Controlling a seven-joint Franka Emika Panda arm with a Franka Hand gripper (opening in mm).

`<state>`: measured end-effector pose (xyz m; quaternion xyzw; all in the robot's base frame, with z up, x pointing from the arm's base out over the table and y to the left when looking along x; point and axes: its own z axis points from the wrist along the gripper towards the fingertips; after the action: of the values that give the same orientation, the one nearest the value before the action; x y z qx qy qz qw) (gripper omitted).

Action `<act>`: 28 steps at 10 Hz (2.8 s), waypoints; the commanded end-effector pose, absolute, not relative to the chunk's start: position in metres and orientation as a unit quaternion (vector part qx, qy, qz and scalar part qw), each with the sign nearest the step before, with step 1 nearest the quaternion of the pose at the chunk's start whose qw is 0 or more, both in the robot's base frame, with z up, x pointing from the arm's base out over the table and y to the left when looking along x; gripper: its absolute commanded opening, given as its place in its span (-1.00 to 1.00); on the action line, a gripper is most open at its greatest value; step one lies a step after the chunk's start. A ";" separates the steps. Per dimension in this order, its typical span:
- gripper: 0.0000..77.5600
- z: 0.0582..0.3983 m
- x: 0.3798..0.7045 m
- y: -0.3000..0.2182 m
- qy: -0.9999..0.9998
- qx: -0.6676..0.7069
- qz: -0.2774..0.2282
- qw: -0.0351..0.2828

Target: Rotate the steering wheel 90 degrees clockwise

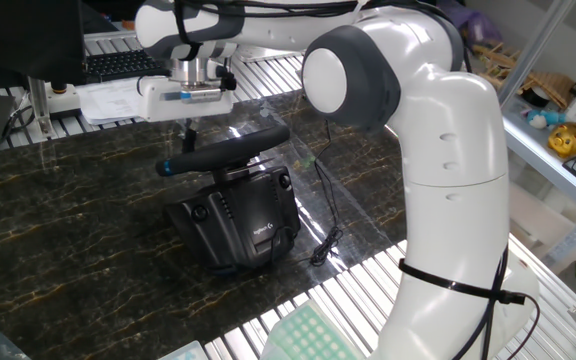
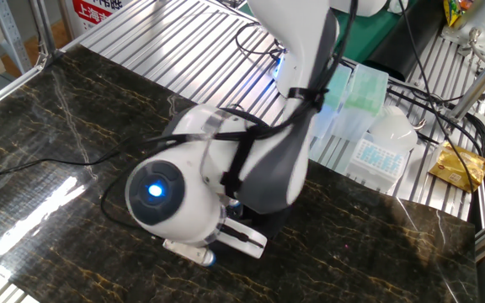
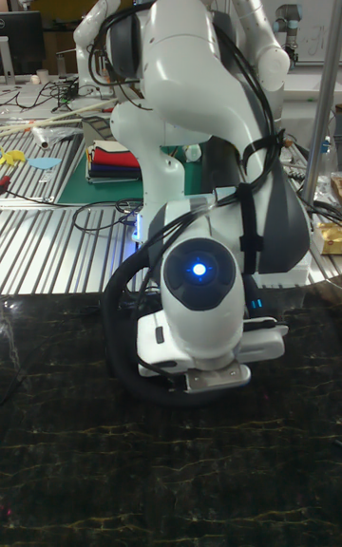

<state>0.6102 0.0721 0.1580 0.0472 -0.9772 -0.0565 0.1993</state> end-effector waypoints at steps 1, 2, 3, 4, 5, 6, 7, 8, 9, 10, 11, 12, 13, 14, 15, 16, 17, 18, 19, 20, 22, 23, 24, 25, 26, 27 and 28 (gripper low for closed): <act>-1.00 0.162 0.609 0.076 -0.976 0.054 -0.077 0.197; -1.00 0.161 0.608 0.076 -0.976 0.056 -0.073 0.197; -1.00 0.160 0.608 0.076 -0.976 0.056 -0.071 0.197; -1.00 0.156 0.604 0.077 -0.977 0.052 -0.057 0.197; -1.00 0.153 0.602 0.078 -0.978 0.053 -0.049 0.195; -1.00 0.148 0.600 0.076 -0.978 0.056 -0.049 0.192; -1.00 0.146 0.601 0.073 -0.978 0.059 -0.046 0.193; -1.00 0.144 0.602 0.071 -0.979 0.062 -0.039 0.192; -1.00 0.140 0.604 0.066 -0.979 0.068 -0.028 0.191; -1.00 0.138 0.606 0.061 -0.979 0.068 -0.028 0.191; -1.00 0.138 0.606 0.062 -0.979 0.065 -0.024 0.191; -1.00 0.139 0.606 0.062 -0.979 0.064 -0.023 0.191; -1.00 0.139 0.606 0.062 -0.979 0.064 -0.018 0.191; -1.00 0.140 0.607 0.061 -0.979 0.064 -0.016 0.191; -1.00 0.141 0.607 0.062 -0.979 0.064 -0.013 0.191; -1.00 0.141 0.607 0.062 -0.979 0.064 -0.013 0.191; -1.00 0.144 0.606 0.066 -0.979 0.061 -0.006 0.192; -1.00 0.146 0.606 0.068 -0.979 0.060 -0.004 0.193; -1.00 0.148 0.604 0.072 -0.979 0.057 -0.003 0.194; -1.00 0.152 0.603 0.077 -0.979 0.055 -0.003 0.196; -1.00 0.158 0.600 0.083 -0.979 0.054 -0.005 0.196; -1.00 0.160 0.600 0.084 -0.979 0.055 -0.007 0.196; -1.00 0.162 0.601 0.085 -0.979 0.057 -0.008 0.196; -1.00 0.165 0.603 0.085 -0.979 0.060 -0.010 0.196; -1.00 0.167 0.603 0.085 -0.979 0.060 -0.010 0.196; -1.00 0.169 0.603 0.087 -0.979 0.061 -0.012 0.196; -1.00 0.169 0.603 0.087 -0.979 0.061 -0.012 0.196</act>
<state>0.6026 0.0870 0.1679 0.0608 -0.9784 -0.0116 0.1971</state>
